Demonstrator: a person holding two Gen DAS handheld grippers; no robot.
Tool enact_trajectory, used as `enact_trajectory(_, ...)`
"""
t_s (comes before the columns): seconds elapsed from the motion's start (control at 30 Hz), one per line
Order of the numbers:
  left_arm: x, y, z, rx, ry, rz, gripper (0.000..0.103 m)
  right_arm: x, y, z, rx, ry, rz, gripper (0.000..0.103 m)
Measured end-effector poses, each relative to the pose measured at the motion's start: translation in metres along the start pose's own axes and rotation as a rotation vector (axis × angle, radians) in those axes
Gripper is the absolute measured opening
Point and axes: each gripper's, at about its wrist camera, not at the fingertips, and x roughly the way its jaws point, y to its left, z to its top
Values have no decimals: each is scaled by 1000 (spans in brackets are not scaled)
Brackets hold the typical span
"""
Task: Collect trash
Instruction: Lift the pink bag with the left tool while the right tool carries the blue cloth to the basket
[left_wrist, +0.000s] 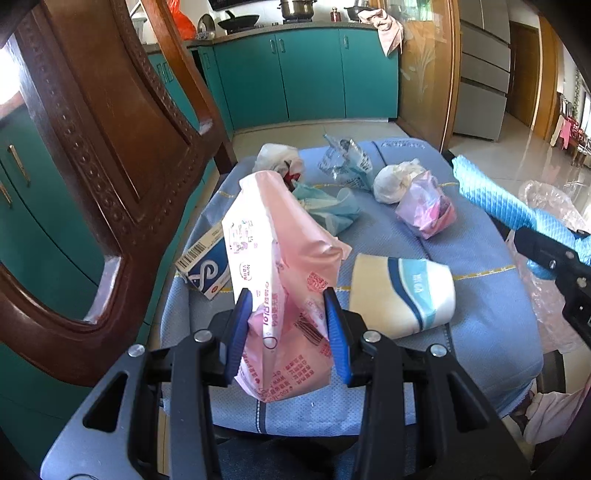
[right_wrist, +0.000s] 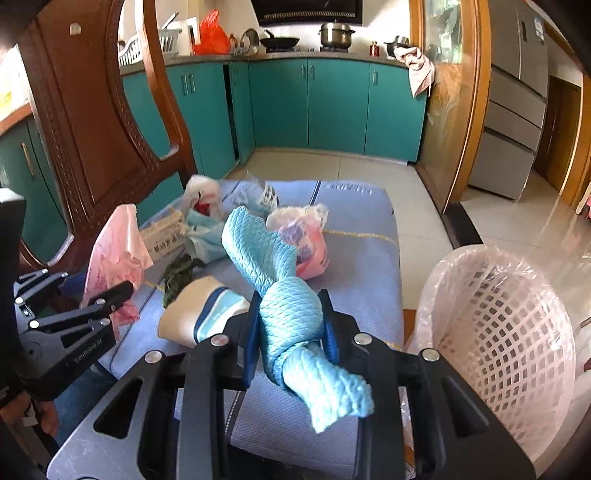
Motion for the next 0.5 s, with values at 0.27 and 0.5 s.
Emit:
enact_trajectory(0.27, -10, -8, 6, 11, -16, -8, 40, -6, -9, -6, 16, -1, -13, 30)
enact_trajectory(0.5, -15, -8, 11, -18, -30, -18, 41, -12, -20, -7, 16, -2, -27, 30)
